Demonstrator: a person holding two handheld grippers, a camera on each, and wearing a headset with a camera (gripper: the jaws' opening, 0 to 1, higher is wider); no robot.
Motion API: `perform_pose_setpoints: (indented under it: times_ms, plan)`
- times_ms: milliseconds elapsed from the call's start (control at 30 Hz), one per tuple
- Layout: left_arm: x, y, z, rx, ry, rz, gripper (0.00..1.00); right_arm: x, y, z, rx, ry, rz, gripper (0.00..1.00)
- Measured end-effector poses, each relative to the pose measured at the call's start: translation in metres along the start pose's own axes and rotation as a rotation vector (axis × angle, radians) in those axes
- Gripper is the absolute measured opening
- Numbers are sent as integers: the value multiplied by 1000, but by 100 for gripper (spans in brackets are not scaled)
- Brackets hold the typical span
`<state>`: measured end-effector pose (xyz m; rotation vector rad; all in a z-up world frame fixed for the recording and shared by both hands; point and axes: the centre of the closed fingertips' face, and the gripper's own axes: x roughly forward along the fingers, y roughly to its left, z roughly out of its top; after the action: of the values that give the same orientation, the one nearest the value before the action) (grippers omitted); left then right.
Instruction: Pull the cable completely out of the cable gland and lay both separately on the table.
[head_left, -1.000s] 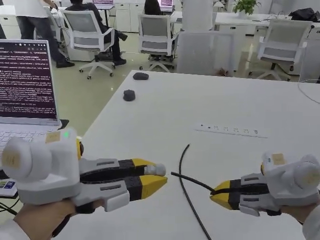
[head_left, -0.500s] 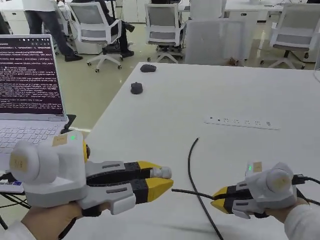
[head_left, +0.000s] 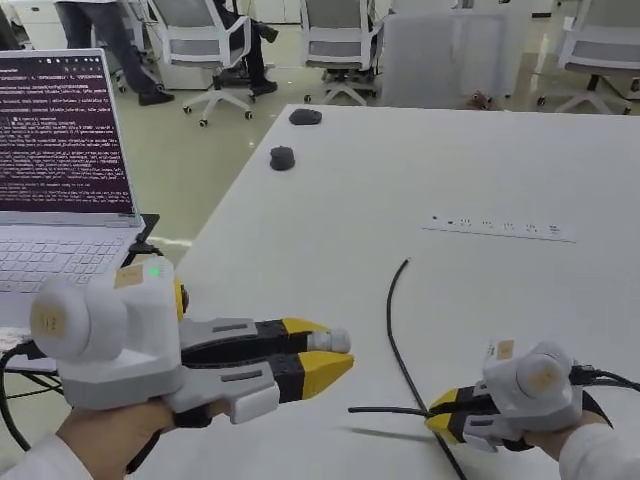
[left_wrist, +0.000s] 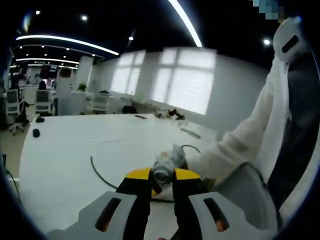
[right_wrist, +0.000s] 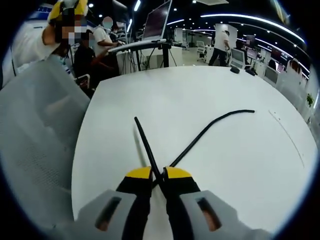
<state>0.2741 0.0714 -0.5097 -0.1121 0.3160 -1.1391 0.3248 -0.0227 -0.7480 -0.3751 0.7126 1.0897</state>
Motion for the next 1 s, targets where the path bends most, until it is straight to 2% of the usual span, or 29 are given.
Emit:
perform_pose_setpoints:
  times_ms: [267,600,700,833,900,933,1000]
  plan:
    - [1,3,-5,-22,2,0,16,2,0,-9,34,11,-7,9]
    - [5,10,-9,-33,8,5,17,2,1,-9,60,-10,-9,13]
    - [6,14,-12,-38,13,9,17,-1,1,-3,91,-44,-22,16]
    - [10,16,-17,-38,26,5,17,-6,3,2,76,-59,-27,19]
    - [14,18,-20,-33,34,1,17,-10,3,6,82,-76,-21,20]
    - [17,19,-21,-32,38,2,17,-12,6,10,107,-98,-1,22]
    - [21,23,-24,-37,45,6,17,-18,8,14,89,-110,-1,24]
